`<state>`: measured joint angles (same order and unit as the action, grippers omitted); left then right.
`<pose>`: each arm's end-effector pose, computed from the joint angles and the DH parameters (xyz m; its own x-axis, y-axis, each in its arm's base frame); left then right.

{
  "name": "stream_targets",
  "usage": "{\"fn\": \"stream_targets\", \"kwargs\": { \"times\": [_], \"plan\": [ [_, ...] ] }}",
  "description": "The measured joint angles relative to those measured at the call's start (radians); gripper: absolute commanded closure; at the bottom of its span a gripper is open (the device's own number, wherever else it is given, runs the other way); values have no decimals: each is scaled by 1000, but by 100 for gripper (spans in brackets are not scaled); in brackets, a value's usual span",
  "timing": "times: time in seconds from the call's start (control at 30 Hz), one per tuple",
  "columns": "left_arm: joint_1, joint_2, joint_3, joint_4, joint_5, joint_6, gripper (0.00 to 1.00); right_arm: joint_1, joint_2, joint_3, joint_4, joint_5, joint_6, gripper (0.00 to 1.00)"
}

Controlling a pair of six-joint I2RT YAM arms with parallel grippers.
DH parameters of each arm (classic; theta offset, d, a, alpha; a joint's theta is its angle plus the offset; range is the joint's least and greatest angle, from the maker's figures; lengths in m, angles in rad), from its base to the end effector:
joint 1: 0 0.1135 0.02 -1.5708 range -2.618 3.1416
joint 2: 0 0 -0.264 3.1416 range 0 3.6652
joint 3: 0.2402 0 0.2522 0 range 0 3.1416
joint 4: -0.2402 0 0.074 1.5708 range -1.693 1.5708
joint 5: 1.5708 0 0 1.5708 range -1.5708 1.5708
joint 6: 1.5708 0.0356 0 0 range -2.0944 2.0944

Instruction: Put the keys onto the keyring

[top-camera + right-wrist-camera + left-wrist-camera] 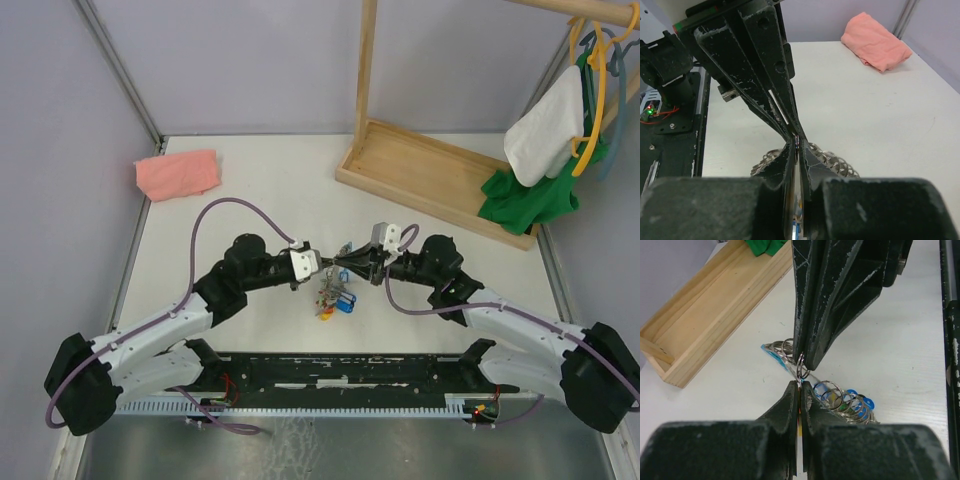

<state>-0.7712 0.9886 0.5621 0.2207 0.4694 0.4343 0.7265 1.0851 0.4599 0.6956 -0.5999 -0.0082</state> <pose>0.1510 -0.1692 0.2657 0.2622 0.2684 -0.9269 0.9136 0.2402 0.3280 0.1613 0.1702 0.2595 0.0605 0.0447 -0.9972 -0.9688 0.2433 -0.0479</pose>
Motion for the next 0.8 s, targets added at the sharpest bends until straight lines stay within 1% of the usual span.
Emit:
{"fn": "stream_targets", "kwargs": {
  "times": [0.1, 0.13, 0.2, 0.3, 0.4, 0.57, 0.8],
  "plan": [
    [-3, -11, 15, -44, 1, 30, 97, -1, -43, 64, -174, -2, -60, 76],
    [-3, -10, 21, -70, 1, 39, 97, -1, -55, 108, -271, -2, -91, 75],
    [-3, -7, 29, -105, 3, 55, 97, -2, -60, 165, -375, -5, -123, 70],
    [-3, 0, 44, -144, 6, 84, 97, -2, -60, 248, -537, -6, -171, 66],
    [-3, 0, 55, -164, 10, 96, 97, -2, -51, 315, -684, -7, -204, 64],
    [-4, 4, 66, -179, 20, 111, 97, -2, 0, 380, -829, -28, -216, 64],
    [-14, 13, 67, -192, 32, 129, 97, -2, 51, 422, -909, -56, -206, 68]
  ]
}}
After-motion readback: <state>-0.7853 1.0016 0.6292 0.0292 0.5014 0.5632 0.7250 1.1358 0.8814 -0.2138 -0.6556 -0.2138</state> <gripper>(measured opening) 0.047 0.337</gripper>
